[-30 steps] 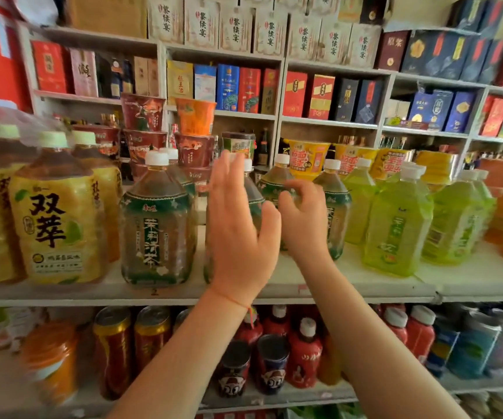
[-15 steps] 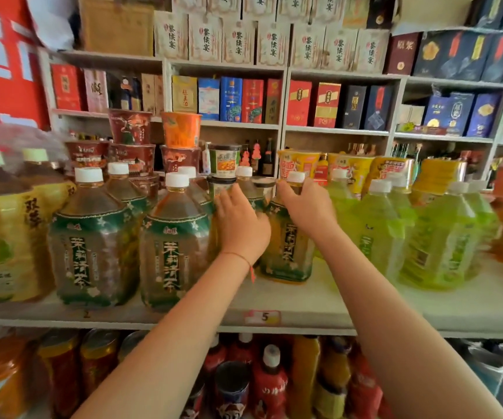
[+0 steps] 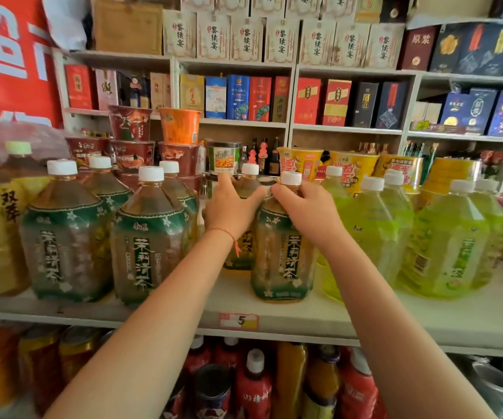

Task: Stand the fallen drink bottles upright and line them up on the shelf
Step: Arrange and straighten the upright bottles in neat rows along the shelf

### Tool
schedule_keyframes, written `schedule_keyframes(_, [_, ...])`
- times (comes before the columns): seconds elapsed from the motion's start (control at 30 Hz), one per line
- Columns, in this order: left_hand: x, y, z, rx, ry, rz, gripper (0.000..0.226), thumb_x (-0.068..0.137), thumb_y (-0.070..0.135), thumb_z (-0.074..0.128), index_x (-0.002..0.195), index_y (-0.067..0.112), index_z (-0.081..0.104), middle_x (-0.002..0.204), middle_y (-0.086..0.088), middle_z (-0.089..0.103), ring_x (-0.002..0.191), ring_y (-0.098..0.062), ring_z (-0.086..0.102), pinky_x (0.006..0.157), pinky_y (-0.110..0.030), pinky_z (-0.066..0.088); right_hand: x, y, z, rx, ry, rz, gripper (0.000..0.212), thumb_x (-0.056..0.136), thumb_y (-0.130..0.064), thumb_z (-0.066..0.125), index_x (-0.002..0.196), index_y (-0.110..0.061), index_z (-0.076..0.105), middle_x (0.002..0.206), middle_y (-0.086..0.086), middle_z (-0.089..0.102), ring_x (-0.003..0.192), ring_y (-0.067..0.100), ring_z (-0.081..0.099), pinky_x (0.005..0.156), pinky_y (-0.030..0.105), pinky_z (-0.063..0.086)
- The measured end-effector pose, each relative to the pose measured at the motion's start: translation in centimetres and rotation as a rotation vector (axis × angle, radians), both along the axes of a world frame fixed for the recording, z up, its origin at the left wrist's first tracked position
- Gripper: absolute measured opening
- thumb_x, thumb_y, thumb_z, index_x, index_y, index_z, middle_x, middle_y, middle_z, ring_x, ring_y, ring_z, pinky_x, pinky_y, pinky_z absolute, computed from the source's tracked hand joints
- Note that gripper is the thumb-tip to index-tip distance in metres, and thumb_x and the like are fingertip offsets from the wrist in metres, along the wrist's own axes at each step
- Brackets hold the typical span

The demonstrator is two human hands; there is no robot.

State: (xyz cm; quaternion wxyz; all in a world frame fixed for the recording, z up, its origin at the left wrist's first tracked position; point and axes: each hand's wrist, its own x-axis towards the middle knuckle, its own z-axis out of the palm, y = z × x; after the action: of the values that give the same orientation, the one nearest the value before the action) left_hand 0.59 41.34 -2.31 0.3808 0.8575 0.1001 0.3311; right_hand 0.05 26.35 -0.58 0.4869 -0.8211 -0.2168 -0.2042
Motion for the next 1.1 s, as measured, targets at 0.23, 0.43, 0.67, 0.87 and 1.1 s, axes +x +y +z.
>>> schedule_keyframes(0.23, [-0.3,-0.1,-0.7,-0.464,-0.077,-0.258,0.066,0.077,0.067,0.071,0.126,0.025,0.061,0.119,0.004,0.064,0.112,-0.019,0.062,0.09,-0.039,0.053,-0.6,0.1,-0.5,0.065,-0.048,-0.015,0.043,0.087,-0.058,0.06,0.082,-0.016,0.069,0.078,0.002,0.072,0.073,0.02,0.068,0.064,0.04,0.057])
schedule_keyframes(0.43, [-1.2,0.0,-0.5,-0.673,-0.086,-0.425,0.064,0.057,0.059,0.079,0.108,0.023,0.07,0.113,-0.006,0.072,0.104,-0.025,0.07,0.091,-0.045,0.058,-1.9,0.5,-0.9,0.102,-0.011,0.083,0.041,0.087,-0.062,0.063,0.076,-0.022,0.068,0.073,-0.006,0.071,0.059,0.0,0.063,0.048,0.012,0.047])
schedule_keyframes(0.67, [-2.2,0.3,-0.8,-0.863,0.015,-0.667,0.054,0.083,0.038,0.076,0.126,0.008,0.065,0.11,-0.014,0.074,0.098,-0.027,0.073,0.082,-0.041,0.06,-3.3,1.3,-2.9,0.284,0.021,0.036,0.06,0.074,-0.08,0.055,0.103,-0.03,0.07,0.109,-0.002,0.068,0.105,0.015,0.064,0.088,0.036,0.056])
schedule_keyframes(0.87, [-4.0,-1.2,-2.9,-1.045,0.03,-0.707,0.05,0.1,0.048,0.045,0.079,0.02,0.082,0.081,-0.005,0.077,0.072,-0.021,0.075,0.055,-0.028,0.059,-2.8,0.4,-5.1,0.703,0.652,0.255,0.067,0.086,-0.081,0.039,0.117,-0.031,0.072,0.102,0.004,0.078,0.097,0.025,0.074,0.095,0.048,0.053])
schedule_keyframes(1.1, [-6.8,-0.4,-4.1,-1.05,-0.014,-0.645,0.053,0.097,0.057,0.045,0.078,0.025,0.083,0.089,-0.007,0.079,0.073,-0.021,0.076,0.057,-0.032,0.06,-3.6,2.0,-5.9,0.69,0.696,0.325,0.062,0.09,-0.072,0.043,0.111,-0.024,0.074,0.098,0.008,0.078,0.098,0.027,0.073,0.101,0.049,0.051])
